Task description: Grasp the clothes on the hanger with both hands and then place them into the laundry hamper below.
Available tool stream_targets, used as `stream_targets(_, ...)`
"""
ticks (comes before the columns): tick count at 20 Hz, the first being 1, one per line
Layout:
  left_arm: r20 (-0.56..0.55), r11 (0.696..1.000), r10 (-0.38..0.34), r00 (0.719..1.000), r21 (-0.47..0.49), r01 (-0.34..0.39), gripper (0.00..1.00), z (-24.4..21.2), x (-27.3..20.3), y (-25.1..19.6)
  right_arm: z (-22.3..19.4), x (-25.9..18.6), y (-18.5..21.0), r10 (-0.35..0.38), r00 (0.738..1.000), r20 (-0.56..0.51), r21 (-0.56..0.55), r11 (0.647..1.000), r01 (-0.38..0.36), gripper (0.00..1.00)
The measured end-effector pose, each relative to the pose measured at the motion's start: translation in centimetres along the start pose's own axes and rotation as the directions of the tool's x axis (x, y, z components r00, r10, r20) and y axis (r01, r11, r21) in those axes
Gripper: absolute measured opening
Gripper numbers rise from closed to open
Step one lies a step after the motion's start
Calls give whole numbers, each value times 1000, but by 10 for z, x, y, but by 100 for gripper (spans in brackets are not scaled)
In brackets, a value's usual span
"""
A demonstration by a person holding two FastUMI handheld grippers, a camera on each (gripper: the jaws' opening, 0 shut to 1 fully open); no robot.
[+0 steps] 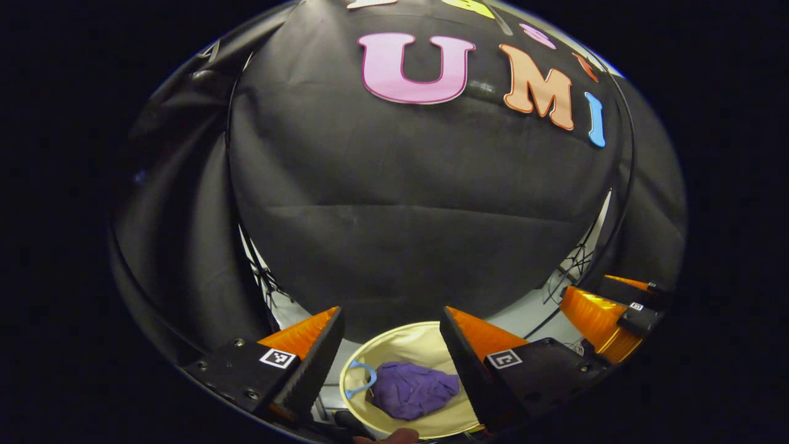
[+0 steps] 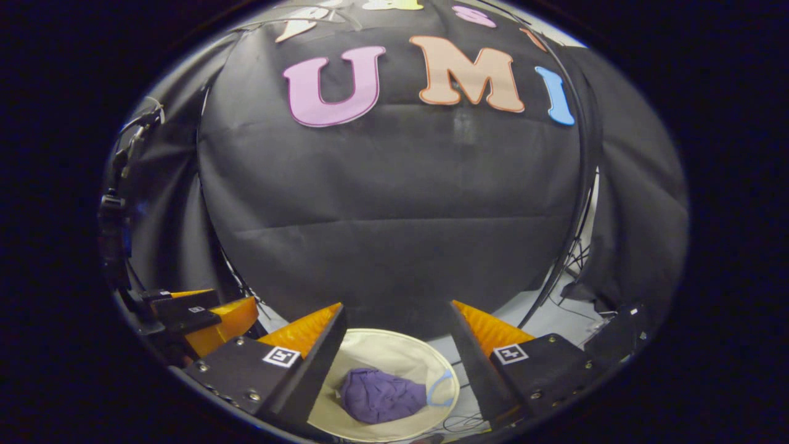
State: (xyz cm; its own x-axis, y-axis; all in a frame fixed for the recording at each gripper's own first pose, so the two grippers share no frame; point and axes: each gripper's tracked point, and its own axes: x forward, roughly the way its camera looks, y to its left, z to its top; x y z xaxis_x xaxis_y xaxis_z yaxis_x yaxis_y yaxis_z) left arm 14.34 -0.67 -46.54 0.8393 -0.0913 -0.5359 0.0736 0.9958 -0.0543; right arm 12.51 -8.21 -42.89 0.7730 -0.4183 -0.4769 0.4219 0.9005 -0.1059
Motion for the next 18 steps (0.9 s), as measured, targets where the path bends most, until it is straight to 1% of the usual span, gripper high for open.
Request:
stream_targets(1, 14, 1000, -1, 1000, 10, 1, 96, 6, -7, -1, 10, -5, 1, 1, 1000, 17, -5, 1000, -1, 98)
stream_targets(2, 23, 1000, -5, 1000, 12, 5, 96, 14, -13, -2, 18, -10, 3, 3, 999, 33, -10, 1000, -3, 96)
stream_targets(5, 60, 999, -53, 997, -2, 54, 96, 40, -28, -12, 44, -30, 12, 32, 996, 81, -16, 999, -31, 96)
stream_targets(7, 84, 998, -55, 995, 8, 54, 96, 58, -45, -12, 62, -45, 15, 46, 992, 114, -18, 999, -45, 98)
stream_targets(8, 100, 998, -56, 993, 16, 54, 96, 70, -52, -12, 75, -55, 16, 50, 990, 134, -20, 999, -47, 96)
stream_targets(9, 121, 998, -57, 991, 20, 55, 96, 82, -60, -11, 87, -65, 18, 54, 986, 158, -25, 998, -51, 98)
stream_targets(10, 143, 998, -58, 988, 15, 57, 96, 96, -71, -11, 103, -76, 17, 55, 980, 192, -26, 998, -51, 98)
stream_targets(11, 168, 998, -60, 984, 3, 61, 96, 110, -81, -9, 118, -87, 16, 57, 974, 219, -30, 998, -52, 96)
stream_targets(13, 208, 998, -47, 977, -30, 55, 96, 135, -103, -7, 145, -109, 15, 61, 963, 263, -37, 998, -53, 96)
stream_targets(14, 226, 998, -49, 973, -33, 58, 96, 147, -113, -6, 159, -122, 15, 61, 955, 289, -37, 998, -52, 98)
stream_targets(18, 291, 998, -55, 955, 4, 56, 95, 185, -153, -9, 204, -162, 24, 88, 921, 380, -70, 995, -66, 96)
